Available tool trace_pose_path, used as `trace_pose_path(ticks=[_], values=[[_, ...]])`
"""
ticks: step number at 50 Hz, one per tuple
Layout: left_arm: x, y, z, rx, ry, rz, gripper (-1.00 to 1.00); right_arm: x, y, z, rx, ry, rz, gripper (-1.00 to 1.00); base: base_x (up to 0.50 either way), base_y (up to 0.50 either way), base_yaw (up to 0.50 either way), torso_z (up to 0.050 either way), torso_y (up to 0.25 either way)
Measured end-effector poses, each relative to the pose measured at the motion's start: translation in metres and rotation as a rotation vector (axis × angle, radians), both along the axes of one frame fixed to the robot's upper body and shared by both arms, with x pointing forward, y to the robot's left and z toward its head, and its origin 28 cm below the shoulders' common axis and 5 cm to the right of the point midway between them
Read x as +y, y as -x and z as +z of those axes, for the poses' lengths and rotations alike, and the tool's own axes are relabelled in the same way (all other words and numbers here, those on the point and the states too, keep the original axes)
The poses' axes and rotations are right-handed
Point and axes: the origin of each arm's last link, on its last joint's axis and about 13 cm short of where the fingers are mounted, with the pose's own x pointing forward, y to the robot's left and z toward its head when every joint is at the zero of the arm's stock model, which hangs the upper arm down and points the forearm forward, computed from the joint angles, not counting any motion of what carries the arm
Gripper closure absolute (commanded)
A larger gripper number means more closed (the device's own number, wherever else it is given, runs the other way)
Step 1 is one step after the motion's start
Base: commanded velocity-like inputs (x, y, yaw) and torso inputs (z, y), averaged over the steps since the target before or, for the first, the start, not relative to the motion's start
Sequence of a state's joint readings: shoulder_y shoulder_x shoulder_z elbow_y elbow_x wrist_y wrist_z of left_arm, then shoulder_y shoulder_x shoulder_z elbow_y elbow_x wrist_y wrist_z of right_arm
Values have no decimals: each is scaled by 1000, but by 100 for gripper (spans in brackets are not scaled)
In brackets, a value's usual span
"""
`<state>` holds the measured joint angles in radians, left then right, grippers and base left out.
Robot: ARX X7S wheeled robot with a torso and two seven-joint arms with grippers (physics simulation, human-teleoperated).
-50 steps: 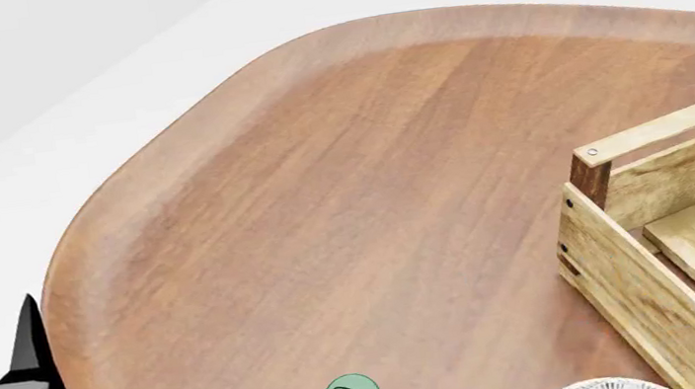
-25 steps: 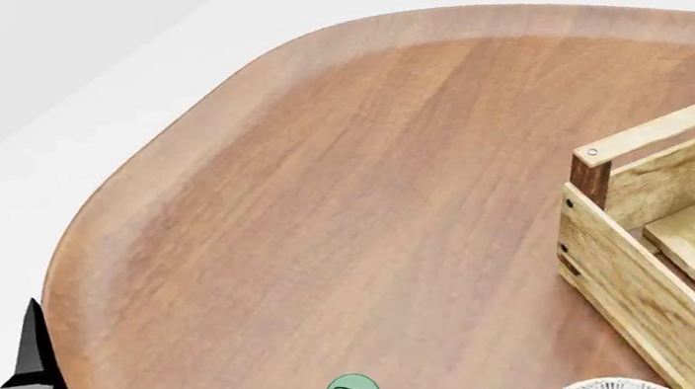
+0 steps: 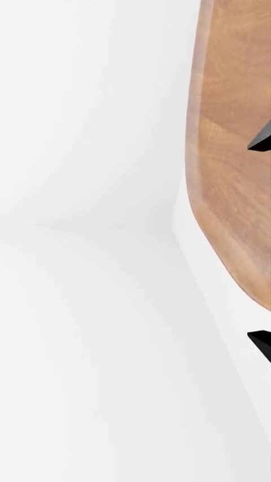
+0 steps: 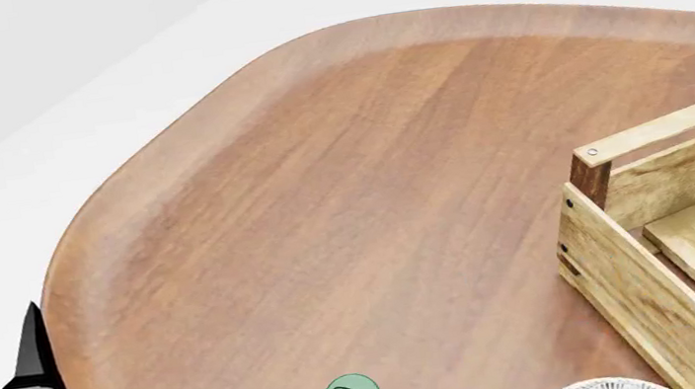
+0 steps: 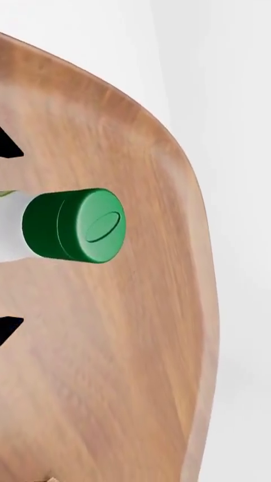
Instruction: Pick up the salad dressing and put it in the tray.
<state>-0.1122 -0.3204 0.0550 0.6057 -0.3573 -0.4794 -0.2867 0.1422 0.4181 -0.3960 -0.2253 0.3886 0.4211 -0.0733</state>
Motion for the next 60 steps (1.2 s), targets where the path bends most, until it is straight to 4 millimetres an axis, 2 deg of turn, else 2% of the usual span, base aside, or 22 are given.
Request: trace_pose_path(ticks=[29,60], values=[[0,0,-1,0,1,-2,-100,16,-10,-5,-26,3,27,-100,0,0,0,0,0],[1,1,-1,1,6,-3,-100,23,-30,-21,30,26,14,-100,0,0,0,0,0]])
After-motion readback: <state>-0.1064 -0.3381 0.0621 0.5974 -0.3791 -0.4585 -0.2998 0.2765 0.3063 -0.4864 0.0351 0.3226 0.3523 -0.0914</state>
